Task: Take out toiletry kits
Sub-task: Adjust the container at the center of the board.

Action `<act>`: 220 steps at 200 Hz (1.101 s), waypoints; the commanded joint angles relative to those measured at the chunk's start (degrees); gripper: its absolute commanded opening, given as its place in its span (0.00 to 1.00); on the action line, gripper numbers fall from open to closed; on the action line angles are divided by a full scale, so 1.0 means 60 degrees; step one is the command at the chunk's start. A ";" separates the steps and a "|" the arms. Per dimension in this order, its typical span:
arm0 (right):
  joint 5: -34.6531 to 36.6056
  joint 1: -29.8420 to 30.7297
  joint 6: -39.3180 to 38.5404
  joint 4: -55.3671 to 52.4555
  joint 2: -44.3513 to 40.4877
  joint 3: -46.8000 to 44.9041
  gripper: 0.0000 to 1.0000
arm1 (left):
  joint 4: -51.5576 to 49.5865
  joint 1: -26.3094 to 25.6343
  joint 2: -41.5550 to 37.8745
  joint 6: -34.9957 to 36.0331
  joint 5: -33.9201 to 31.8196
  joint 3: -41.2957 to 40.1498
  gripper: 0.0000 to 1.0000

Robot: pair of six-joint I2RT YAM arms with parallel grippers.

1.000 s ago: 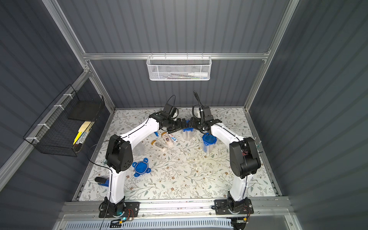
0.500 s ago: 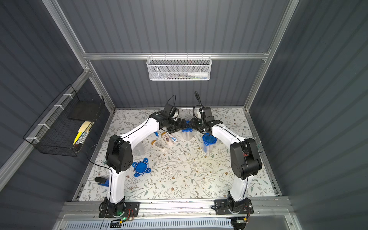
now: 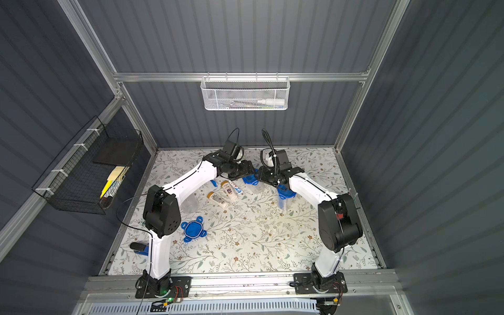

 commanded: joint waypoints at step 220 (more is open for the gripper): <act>-0.0866 -0.1546 -0.0193 -0.0467 -0.0128 0.0173 0.49 | -0.0422 -0.0225 -0.0417 0.0196 -0.0167 0.0938 0.49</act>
